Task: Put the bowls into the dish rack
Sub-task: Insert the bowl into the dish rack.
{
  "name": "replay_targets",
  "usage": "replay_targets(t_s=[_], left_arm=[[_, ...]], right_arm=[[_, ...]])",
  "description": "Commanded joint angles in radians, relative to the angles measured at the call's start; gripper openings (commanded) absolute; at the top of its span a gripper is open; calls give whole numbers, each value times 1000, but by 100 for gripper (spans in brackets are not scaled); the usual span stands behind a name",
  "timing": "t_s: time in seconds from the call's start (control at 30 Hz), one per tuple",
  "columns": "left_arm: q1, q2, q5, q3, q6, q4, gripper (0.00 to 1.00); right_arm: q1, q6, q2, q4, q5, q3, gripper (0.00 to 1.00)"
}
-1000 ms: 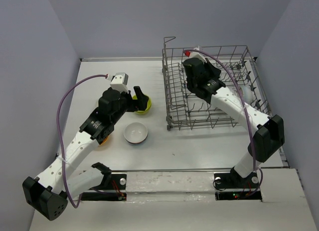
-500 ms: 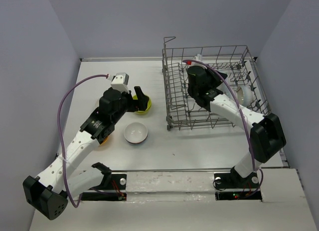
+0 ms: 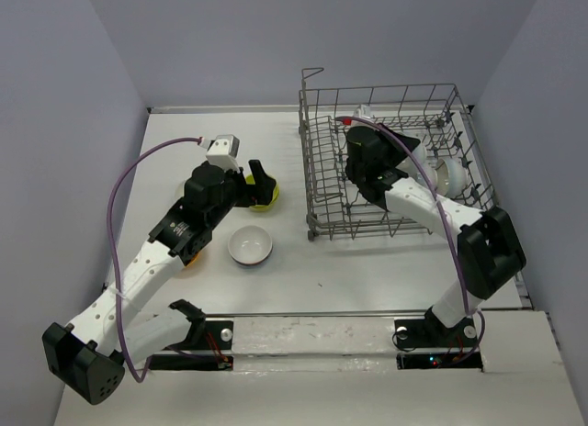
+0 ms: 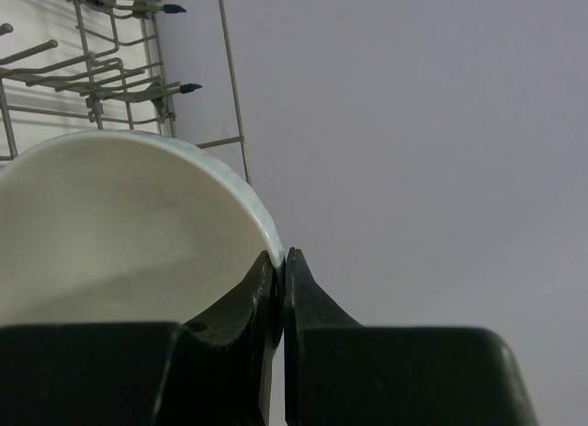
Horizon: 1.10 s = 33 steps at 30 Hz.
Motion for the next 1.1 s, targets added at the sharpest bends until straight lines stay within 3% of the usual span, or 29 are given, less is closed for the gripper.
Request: replay_targets(t_s=[0.0, 1.07], left_arm=[[-7, -2, 9, -13, 5, 41, 99], [-25, -4, -11, -14, 9, 34, 99]], right_arm=[[0, -44, 11, 87, 40, 5, 1], [0, -98, 94, 100, 65, -21, 1]])
